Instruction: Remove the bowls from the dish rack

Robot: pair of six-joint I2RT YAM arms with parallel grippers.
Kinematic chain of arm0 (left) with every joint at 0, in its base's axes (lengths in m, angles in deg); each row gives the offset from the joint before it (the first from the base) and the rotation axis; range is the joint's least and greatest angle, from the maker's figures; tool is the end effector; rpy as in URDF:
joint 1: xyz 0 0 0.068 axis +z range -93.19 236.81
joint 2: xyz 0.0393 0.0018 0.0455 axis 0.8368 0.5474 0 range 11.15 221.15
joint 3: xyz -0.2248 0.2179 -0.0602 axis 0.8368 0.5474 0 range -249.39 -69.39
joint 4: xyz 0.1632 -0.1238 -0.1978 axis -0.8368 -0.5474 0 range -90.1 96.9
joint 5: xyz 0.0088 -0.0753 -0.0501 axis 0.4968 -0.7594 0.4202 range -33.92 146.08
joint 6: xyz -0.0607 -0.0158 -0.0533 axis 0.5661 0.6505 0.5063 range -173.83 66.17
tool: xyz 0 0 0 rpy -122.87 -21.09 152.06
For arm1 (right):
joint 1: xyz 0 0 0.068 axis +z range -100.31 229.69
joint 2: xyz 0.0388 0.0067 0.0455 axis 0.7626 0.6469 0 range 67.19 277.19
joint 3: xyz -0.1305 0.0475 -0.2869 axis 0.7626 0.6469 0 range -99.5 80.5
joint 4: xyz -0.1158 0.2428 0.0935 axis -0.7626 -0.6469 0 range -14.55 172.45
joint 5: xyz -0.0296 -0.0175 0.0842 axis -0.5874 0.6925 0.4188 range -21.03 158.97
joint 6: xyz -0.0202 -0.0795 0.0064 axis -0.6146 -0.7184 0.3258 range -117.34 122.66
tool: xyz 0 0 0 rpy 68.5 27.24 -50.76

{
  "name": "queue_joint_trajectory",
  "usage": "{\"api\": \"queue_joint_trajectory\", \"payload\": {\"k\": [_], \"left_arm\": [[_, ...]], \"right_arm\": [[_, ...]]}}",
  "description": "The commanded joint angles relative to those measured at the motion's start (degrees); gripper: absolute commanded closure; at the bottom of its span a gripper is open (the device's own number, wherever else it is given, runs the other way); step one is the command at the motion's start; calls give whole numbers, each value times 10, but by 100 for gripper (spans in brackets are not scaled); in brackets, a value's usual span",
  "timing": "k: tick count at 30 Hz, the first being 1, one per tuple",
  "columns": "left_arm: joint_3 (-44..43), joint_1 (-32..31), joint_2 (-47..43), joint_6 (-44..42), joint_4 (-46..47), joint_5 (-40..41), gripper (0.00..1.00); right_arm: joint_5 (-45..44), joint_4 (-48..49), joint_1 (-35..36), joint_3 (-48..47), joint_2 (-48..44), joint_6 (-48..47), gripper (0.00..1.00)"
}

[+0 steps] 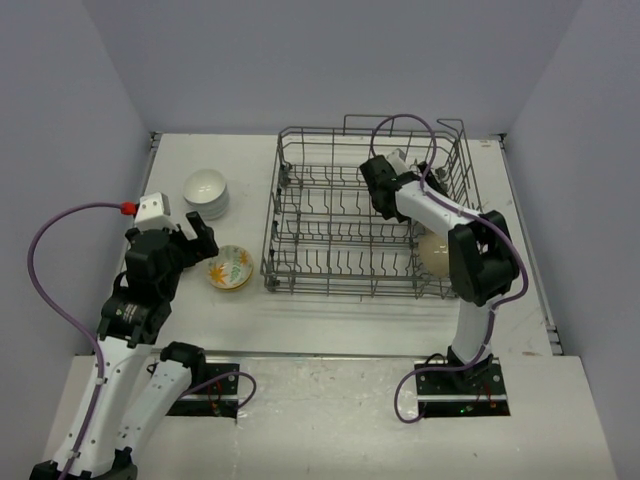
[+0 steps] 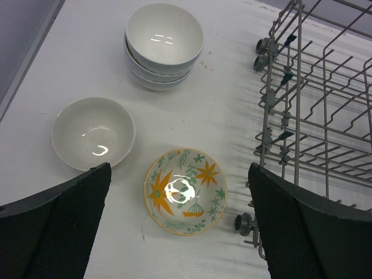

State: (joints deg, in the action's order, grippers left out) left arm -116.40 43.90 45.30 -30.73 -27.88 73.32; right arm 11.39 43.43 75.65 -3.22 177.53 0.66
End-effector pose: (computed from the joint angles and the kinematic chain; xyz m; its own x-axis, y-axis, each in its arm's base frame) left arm 0.1452 -0.0115 0.3535 -0.3135 -0.3125 -0.8967 -0.1930 0.9455 -0.2621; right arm 0.4244 0.1394 0.2356 -0.8214 -0.4206 -0.3853 0.0498 0.6202 -0.7829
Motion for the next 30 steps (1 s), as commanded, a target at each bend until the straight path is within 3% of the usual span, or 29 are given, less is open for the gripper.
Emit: {"api": "queue_joint_trajectory", "payload": {"k": [1,30], "left_arm": [[2,-5,-5,-13,28,-4,0],[5,-23,-14,-19,36,-20,0]], "right_arm": [[-46,26,-9,4,-12,-8,6],[-73,55,-42,12,-51,-34,31]]}}
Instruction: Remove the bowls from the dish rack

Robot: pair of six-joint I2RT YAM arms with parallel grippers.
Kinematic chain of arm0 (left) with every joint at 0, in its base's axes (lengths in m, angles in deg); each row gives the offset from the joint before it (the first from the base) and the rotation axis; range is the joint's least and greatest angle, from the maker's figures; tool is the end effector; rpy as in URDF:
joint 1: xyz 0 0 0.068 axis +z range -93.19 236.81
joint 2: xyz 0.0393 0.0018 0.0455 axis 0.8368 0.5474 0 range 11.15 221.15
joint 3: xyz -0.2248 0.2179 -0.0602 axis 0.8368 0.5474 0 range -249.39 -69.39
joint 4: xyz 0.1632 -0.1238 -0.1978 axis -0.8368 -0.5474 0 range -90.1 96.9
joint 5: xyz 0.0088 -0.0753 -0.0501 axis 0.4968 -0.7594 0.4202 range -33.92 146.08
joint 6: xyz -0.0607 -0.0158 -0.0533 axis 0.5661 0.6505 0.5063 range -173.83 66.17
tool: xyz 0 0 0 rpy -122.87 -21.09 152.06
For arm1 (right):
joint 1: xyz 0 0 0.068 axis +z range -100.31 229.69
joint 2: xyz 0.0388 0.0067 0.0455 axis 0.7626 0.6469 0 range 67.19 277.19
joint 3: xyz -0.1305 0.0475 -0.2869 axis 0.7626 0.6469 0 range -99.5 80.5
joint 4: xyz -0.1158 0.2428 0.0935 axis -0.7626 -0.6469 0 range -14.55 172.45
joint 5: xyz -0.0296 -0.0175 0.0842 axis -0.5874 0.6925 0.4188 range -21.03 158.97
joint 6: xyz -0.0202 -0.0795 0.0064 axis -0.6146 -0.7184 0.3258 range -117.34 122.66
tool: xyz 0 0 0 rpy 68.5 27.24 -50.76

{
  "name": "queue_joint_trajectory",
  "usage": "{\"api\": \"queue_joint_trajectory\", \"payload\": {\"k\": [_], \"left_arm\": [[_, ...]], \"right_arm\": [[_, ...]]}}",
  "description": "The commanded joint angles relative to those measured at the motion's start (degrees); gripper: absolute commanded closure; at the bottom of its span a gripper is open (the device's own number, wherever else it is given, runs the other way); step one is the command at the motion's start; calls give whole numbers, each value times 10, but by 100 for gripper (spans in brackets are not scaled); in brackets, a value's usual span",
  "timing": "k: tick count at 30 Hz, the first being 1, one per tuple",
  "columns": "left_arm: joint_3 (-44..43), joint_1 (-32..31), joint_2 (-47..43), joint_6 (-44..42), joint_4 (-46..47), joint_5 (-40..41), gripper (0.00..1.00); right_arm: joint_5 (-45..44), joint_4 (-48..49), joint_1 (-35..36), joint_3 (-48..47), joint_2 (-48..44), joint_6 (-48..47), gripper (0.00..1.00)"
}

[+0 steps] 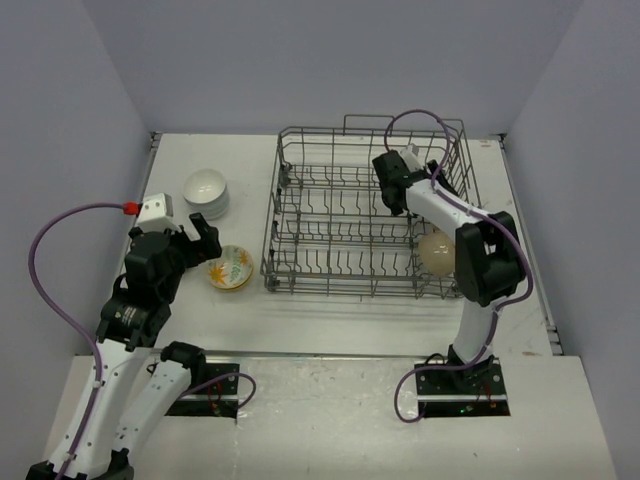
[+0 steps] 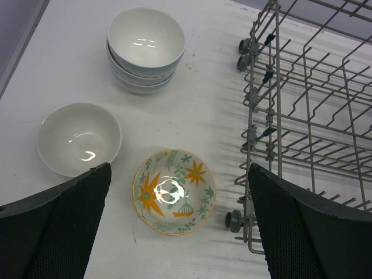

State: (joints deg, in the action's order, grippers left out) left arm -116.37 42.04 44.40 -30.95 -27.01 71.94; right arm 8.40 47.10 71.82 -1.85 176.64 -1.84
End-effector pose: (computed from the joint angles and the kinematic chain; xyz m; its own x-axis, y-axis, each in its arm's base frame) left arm 0.1419 -0.0172 0.3571 -0.3064 -0.3059 -0.9014 -0.1323 0.9514 -0.2779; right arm 0.4326 0.1086 0.2406 -0.8336 -0.3805 -0.4005 0.1231 0.5789 -0.8061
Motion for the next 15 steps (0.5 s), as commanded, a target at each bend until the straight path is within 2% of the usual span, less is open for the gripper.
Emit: {"api": "queue_joint_trajectory", "payload": {"k": [1,7,10,13,14,15], "left_arm": [[5,-4,-6,-17,28,-7,0],[6,-6,-7,-18,29,-10,0],[6,-8,-9,-19,30,-12,0],[6,-10,-11,-19,29,-13,0],[6,-10,-11,-19,30,-13,0],[6,-10,-10,-19,29,-13,0]], "right_arm": [[-42,19,-4,-3,-43,-11,31],[-44,25,-9,2,-46,-22,33],[-42,27,-12,2,-44,-23,38],[-37,30,-18,4,-40,-23,46],[-39,30,-19,6,-38,-23,56],[-41,30,-19,6,-37,-23,60]]}}
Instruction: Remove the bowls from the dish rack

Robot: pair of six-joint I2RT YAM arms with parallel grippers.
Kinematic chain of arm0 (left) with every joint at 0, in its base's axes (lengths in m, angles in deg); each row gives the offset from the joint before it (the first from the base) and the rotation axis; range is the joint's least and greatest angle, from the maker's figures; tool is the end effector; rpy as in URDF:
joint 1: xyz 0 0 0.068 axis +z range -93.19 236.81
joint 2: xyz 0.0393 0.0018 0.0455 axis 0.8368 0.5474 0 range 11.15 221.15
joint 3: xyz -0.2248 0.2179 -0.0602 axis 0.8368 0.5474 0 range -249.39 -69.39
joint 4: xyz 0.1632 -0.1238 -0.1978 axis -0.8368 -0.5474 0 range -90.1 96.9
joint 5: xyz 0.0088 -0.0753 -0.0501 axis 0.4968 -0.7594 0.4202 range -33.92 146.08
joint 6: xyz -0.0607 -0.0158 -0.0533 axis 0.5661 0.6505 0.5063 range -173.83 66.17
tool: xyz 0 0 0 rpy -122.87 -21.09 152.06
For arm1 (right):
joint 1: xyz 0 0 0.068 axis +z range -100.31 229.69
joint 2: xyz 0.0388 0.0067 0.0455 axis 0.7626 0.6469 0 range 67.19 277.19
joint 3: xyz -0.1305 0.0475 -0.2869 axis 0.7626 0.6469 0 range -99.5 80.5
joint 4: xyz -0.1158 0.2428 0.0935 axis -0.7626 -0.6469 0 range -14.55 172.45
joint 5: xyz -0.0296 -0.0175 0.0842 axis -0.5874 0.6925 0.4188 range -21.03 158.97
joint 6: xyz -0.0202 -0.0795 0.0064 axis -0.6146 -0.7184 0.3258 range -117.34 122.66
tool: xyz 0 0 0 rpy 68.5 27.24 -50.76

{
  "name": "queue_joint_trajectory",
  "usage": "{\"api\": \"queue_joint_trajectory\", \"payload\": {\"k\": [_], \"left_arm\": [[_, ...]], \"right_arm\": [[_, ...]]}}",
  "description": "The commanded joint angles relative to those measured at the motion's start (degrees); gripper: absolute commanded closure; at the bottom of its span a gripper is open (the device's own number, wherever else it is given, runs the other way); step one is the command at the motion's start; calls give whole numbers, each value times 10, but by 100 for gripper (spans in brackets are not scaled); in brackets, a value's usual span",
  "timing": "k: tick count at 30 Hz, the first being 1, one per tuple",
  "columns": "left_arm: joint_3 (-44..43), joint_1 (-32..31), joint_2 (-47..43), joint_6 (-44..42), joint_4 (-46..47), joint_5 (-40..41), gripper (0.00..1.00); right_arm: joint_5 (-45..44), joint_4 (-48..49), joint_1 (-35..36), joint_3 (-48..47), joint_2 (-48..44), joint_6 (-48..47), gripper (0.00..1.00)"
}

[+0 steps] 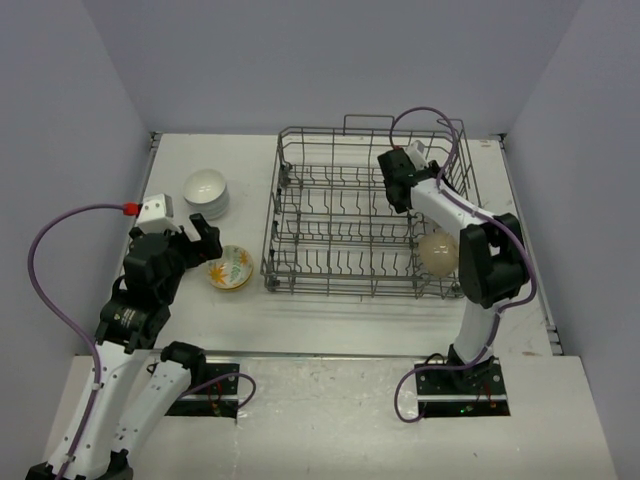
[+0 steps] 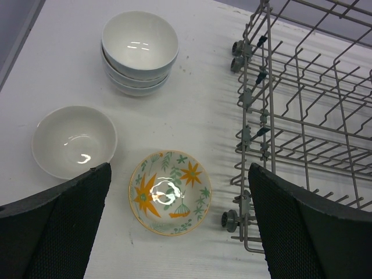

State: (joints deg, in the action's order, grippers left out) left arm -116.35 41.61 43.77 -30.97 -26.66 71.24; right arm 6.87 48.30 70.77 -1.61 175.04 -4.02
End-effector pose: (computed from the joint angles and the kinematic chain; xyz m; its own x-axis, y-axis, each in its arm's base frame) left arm 0.1394 -0.0185 0.3590 -0.2987 -0.3074 -0.9035 -0.1099 0.9515 -0.2874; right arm 0.4318 0.0986 0.2536 -0.8303 -0.3782 -0.4093 0.1498 0.5559 -0.8177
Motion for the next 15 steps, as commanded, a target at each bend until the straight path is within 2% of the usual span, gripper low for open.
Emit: {"api": "queue_joint_trajectory", "payload": {"k": [1,6,7,8,15], "left_arm": [[5,-5,-5,-18,26,-6,0],[6,-6,-4,-19,28,-11,0],[6,-6,-5,-19,28,-11,0],[6,-6,-5,-19,29,-11,0],[7,-7,-5,-20,29,-14,0]], "right_arm": [[-28,18,-9,4,-21,0,60],[-34,18,-9,5,-25,3,62],[-31,18,-9,6,-26,3,72],[-31,19,-9,6,-26,3,76],[-7,22,-22,10,-13,13,80]]}}
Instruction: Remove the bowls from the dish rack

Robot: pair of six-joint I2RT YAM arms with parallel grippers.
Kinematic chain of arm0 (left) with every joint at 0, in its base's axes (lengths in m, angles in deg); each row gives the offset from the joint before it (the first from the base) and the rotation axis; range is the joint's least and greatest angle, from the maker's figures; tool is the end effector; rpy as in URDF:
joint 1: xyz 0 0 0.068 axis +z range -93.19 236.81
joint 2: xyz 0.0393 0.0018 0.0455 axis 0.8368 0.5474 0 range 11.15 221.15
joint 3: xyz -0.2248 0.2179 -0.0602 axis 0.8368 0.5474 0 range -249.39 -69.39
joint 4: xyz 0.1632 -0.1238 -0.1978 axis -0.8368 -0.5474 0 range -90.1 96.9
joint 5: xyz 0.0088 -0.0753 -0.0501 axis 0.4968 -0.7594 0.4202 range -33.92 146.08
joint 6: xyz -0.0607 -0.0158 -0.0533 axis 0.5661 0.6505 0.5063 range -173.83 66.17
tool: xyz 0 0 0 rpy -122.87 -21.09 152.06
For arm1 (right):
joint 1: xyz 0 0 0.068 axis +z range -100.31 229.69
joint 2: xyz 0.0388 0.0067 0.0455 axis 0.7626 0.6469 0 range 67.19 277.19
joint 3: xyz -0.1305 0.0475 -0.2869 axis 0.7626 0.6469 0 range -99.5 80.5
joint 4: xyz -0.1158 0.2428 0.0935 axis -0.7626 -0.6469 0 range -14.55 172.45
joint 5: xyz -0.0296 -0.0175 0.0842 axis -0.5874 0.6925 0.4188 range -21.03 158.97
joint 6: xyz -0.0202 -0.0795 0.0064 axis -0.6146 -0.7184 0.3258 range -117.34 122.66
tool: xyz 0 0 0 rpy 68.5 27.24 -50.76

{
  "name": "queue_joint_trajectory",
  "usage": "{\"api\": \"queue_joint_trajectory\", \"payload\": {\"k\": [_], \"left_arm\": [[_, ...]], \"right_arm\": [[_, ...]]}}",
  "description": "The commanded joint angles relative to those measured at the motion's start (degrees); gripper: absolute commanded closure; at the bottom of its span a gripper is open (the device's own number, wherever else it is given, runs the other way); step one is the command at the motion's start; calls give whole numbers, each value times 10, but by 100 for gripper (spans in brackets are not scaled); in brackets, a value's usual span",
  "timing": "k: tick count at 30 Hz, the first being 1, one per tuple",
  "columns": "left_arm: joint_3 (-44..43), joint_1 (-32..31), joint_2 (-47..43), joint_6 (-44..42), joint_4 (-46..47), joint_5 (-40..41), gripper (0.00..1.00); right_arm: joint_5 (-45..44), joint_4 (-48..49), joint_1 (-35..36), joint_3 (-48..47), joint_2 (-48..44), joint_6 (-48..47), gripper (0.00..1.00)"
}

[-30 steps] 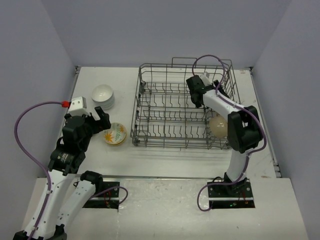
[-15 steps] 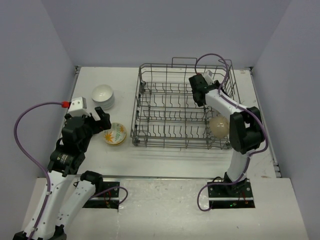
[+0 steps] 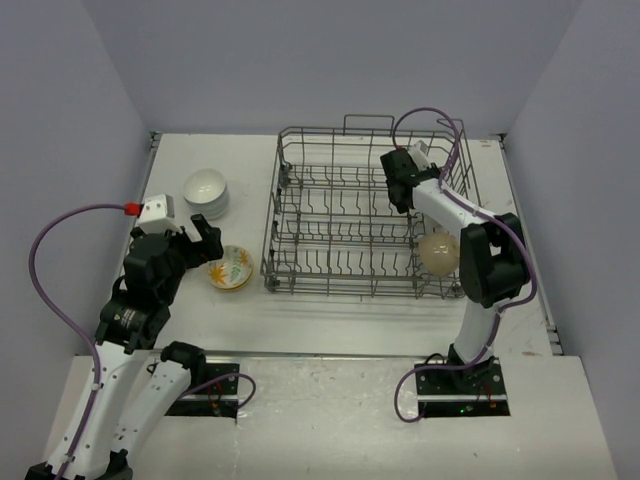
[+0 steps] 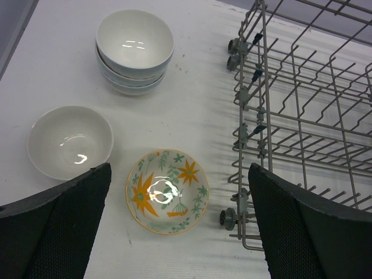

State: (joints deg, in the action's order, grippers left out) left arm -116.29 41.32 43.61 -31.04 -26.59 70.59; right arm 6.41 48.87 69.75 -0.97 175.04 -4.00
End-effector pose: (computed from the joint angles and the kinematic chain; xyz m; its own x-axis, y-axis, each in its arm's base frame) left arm 0.1388 -0.0199 0.3590 -0.3019 -0.3054 -0.9031 -0.0939 0.9522 -0.2906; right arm 0.4326 0.0903 0.2510 -0.8378 -0.3627 -0.4081 0.1632 0.5469 -0.8211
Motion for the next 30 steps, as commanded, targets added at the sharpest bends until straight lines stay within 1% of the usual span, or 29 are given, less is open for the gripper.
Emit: {"api": "queue_joint_trajectory", "payload": {"k": [1,2,3,4,8,13,19,20,25,30], "left_arm": [[7,-5,-3,-20,28,-8,0],[7,-5,-3,-20,28,-8,0],[6,-5,-3,-20,28,-8,0],[7,-5,-4,-20,29,-8,0],[7,-6,-3,-20,29,-8,0],[7,-6,-1,-20,29,-7,0],[7,-6,-1,-20,28,-4,0],[7,-6,-1,-20,28,-4,0],[7,-6,-1,-20,28,-3,0],[7,-6,-2,-20,27,-2,0]], "right_arm": [[2,17,-15,6,-12,15,86],[3,16,-17,6,-11,16,91],[2,17,-19,7,-10,18,94],[-2,14,-19,3,-7,20,100],[-28,-19,-18,-22,-3,37,100],[-54,-5,-17,-38,-26,10,100],[-81,71,-5,-39,-36,-87,100],[-84,101,-5,-38,-37,-103,100],[-99,190,6,-33,-41,-209,100],[-99,234,6,-42,-49,-264,100]]}}
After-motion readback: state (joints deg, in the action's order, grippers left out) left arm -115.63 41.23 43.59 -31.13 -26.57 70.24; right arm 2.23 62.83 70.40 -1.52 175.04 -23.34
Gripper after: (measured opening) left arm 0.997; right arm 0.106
